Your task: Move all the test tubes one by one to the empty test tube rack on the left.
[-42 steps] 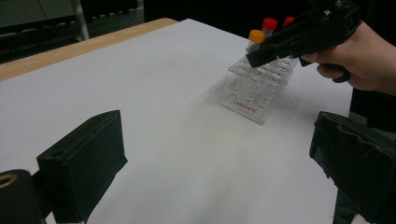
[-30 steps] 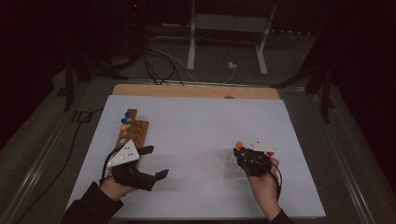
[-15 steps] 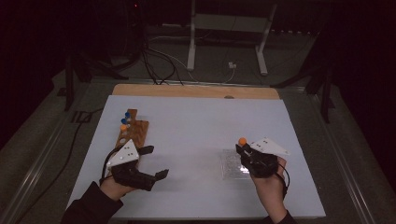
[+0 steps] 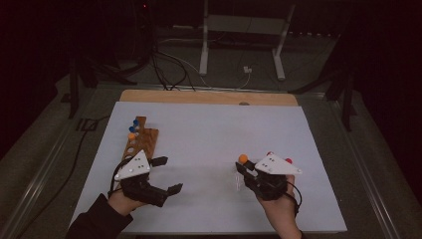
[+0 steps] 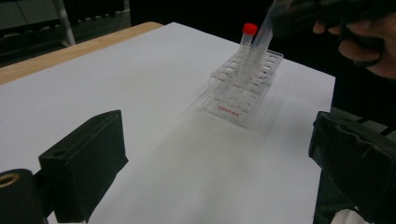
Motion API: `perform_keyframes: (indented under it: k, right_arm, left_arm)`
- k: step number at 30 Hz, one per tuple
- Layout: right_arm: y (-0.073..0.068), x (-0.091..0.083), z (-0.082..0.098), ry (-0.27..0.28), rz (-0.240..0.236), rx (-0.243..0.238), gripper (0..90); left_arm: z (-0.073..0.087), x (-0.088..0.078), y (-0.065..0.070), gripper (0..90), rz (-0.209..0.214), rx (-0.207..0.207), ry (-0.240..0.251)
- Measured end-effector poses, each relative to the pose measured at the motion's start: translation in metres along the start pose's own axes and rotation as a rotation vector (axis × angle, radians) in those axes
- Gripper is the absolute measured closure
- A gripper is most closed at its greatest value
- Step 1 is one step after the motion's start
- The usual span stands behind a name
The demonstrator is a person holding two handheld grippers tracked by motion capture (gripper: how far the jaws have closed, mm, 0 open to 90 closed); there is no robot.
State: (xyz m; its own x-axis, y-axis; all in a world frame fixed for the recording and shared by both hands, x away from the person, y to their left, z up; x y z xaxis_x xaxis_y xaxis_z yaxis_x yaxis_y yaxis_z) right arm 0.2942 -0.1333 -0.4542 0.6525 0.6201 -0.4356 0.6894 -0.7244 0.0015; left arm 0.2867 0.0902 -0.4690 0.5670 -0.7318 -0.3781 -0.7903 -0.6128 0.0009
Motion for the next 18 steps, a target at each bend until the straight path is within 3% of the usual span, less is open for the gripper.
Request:
perform_keyframes:
  k: [18]
  right_arm:
    - [-0.043, 0.028, 0.022, -0.099, -0.168, -0.046, 75.1]
  left_arm:
    - [-0.018, 0.006, 0.025, 7.0, 0.087, 0.042, 0.022]
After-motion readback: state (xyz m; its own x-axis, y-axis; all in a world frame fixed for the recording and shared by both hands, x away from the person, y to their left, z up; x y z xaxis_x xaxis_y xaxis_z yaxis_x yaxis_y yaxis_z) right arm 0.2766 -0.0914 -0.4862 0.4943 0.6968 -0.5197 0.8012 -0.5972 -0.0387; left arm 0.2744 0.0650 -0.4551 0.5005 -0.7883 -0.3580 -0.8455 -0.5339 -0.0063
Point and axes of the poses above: each handheld gripper's, and its own axes: x roughly forward along the jaws, z roughly out of its underside, y roughly to its right, the point moved 9 cm from there along x, roughly forward along the jaws, and after that the axes turned 8 degrees about -z, right-handed, at the moved point
